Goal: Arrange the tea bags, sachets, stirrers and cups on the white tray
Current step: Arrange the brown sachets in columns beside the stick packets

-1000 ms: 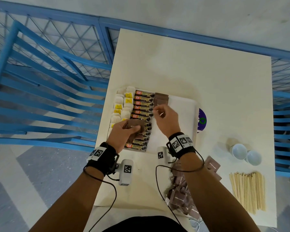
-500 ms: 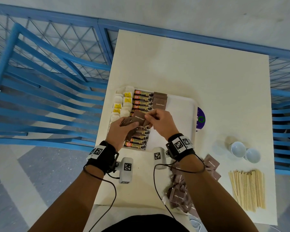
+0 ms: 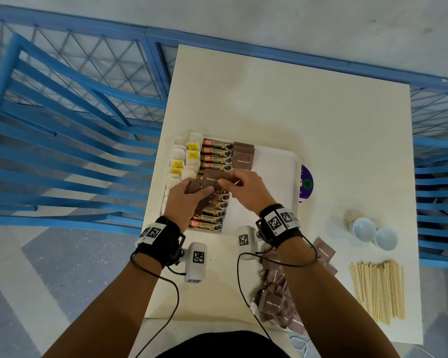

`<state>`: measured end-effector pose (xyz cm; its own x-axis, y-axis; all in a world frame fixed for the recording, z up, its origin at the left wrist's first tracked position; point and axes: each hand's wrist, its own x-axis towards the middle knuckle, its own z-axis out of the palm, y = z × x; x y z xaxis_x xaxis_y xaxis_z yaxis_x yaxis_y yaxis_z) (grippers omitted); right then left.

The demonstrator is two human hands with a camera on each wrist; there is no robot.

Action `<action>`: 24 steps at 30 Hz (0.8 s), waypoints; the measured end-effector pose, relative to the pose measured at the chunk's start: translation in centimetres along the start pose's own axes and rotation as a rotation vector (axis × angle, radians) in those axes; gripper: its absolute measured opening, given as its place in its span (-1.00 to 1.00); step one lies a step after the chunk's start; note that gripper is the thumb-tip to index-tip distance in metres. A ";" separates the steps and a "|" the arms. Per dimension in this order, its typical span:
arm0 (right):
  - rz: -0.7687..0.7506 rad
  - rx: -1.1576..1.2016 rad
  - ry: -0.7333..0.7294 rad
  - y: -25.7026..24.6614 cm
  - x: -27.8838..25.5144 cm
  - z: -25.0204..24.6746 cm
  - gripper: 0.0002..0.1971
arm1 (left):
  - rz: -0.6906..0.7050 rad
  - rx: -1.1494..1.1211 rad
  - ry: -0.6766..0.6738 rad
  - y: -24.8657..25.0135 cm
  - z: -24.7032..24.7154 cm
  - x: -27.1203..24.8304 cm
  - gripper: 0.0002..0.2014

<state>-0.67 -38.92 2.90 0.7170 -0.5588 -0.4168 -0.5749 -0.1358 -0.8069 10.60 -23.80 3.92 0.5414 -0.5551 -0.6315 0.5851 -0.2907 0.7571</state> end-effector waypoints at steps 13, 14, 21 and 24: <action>0.135 -0.190 0.306 4.3 3.0 -3.3 -0.81 | -0.137 -0.032 -0.110 -0.9 -0.8 0.0 -0.81; 0.132 -0.197 0.314 4.3 3.2 -3.3 -0.81 | -0.144 -0.056 -0.119 -0.8 -0.8 -0.2 -0.81; 0.137 -0.225 0.382 4.3 3.8 -2.4 -0.73 | -0.194 -0.149 -0.112 -0.3 -0.9 -0.5 -0.85; 0.149 -0.224 0.390 4.5 3.9 -2.1 -0.74 | -0.180 -0.119 -0.101 -0.3 -0.9 -0.4 -0.86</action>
<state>-1.29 -43.47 -1.49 0.4433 -0.8451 -0.2988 -0.7618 -0.1796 -0.6224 10.75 -22.78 3.76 0.3619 -0.5796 -0.7302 0.7369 -0.3019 0.6049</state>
